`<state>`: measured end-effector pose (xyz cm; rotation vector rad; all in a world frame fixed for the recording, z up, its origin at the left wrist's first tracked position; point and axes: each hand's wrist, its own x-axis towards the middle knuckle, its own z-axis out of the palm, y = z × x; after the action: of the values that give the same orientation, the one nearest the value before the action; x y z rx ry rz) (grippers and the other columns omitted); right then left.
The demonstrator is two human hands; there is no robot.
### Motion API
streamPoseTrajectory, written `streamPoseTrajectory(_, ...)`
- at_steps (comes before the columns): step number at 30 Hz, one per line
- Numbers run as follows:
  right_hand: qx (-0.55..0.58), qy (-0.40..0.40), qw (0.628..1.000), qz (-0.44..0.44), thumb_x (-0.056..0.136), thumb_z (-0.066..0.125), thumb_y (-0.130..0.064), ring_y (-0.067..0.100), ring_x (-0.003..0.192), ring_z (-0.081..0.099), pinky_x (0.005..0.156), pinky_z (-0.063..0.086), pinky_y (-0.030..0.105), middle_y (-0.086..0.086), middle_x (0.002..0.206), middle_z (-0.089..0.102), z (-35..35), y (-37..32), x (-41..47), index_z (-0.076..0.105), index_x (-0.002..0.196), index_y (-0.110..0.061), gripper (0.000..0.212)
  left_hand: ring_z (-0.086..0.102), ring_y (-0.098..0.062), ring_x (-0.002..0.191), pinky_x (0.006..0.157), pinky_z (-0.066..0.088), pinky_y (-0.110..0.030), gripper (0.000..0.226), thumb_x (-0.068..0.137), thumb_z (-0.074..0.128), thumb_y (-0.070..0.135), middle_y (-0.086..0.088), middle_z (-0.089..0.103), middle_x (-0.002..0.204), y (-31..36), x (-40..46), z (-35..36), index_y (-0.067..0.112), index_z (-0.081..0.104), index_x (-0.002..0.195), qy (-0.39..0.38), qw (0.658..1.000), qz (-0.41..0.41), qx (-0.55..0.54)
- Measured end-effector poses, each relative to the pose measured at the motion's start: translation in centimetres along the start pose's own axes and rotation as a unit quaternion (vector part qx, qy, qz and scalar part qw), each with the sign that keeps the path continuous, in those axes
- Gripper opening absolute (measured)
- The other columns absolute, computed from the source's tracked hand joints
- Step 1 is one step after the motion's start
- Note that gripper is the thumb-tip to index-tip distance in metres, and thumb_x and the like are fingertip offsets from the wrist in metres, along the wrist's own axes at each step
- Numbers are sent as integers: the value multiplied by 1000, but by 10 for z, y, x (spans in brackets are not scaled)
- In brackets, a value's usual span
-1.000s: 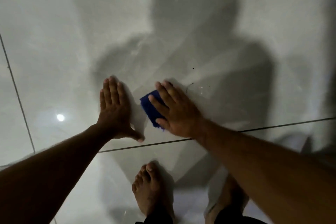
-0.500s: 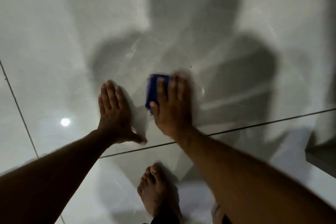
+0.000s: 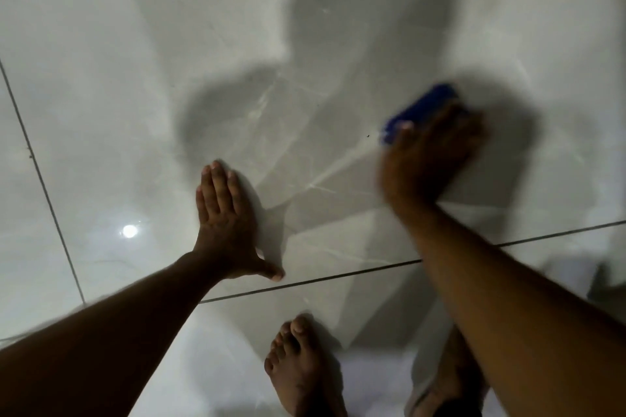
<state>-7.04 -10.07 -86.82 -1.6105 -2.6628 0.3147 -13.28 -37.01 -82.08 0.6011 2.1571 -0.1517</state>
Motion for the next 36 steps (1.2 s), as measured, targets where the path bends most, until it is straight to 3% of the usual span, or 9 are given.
streamPoseTrajectory(8, -97, -161, 698, -691, 93, 45, -50, 47, 146, 21, 120, 15, 56, 25, 159, 24, -10, 8, 14, 27, 153, -13, 72, -40, -43, 139, 117, -15, -57, 188, 15, 61, 97, -28, -44, 149, -1, -1, 2, -3, -35, 142, 7, 1000, 1, 1)
streamPoseTrajectory(13, -109, -60, 956, -267, 99, 35, -45, 52, 144, 21, 120, 17, 58, 32, 157, 23, -17, 29, 58, 24, 153, -5, 68, -37, -47, 140, 116, -16, -58, 189, 15, 61, 97, -32, -40, 149, -3, 1, 4, -5, -33, 142, 11, 1000, 4, 7)
streamPoseTrajectory(16, -61, -104, 958, -262, 99, 34, -44, 55, 145, 13, 118, 13, 62, 34, 157, 20, -10, -9, -31, 25, 152, -1, 70, -36, -46, 141, 117, -13, -59, 188, 15, 61, 97, -31, -39, 151, -4, 1, 5, -4, -33, 143, 11, 1000, 8, -1)
streamPoseTrajectory(21, -96, -244, 554, -790, 92, 42, -54, 38, 151, 7, 122, 10, 54, 17, 165, 11, -4, -22, -31, 20, 155, -19, 75, -38, -43, 141, 118, -11, -58, 187, 15, 58, 98, -27, -44, 149, -3, 1, 6, -2, -36, 142, 21, 1000, 3, 1)
streamPoseTrajectory(23, -92, -179, 613, -764, 92, 42, -54, 39, 149, 17, 120, 16, 55, 19, 163, 20, 11, -48, 8, 27, 154, -20, 72, -37, -44, 141, 119, -10, -59, 186, 16, 57, 99, -28, -43, 149, -5, 2, 7, -3, -34, 142, 24, 1000, 9, 1)
streamPoseTrajectory(26, -18, -87, 886, -454, 93, 46, -51, 44, 147, 22, 118, 18, 59, 24, 160, 24, 16, -94, 22, 32, 152, -14, 71, -41, -42, 139, 118, -15, -56, 186, 18, 60, 98, -25, -48, 147, -5, 0, 6, 0, -37, 142, 19, 1000, 7, -8)
streamPoseTrajectory(29, 30, -110, 948, -299, 95, 40, -50, 45, 149, 14, 119, 11, 57, 23, 162, 18, 14, -98, -48, 28, 153, -14, 70, -40, -42, 140, 117, -16, -53, 184, 20, 61, 98, -26, -45, 149, -5, 2, 7, -2, -33, 144, 29, 1000, 8, 2)
streamPoseTrajectory(34, -61, -258, 624, -735, 93, 47, -50, 38, 152, 5, 123, 4, 54, 17, 164, 13, -11, 21, -95, 20, 155, -19, 75, -35, -44, 142, 118, -13, -54, 185, 19, 62, 97, -30, -37, 152, -15, -4, 6, 0, -35, 142, 52, 998, 20, -1)
streamPoseTrajectory(36, -61, -220, 567, -792, 91, 51, -53, 36, 150, 18, 122, 9, 51, 15, 161, 27, -12, 38, -25, 32, 152, -22, 71, -32, -46, 143, 119, -12, -56, 186, 18, 62, 98, -32, -32, 154, -16, -4, 8, -2, -31, 144, 57, 998, 26, -2)
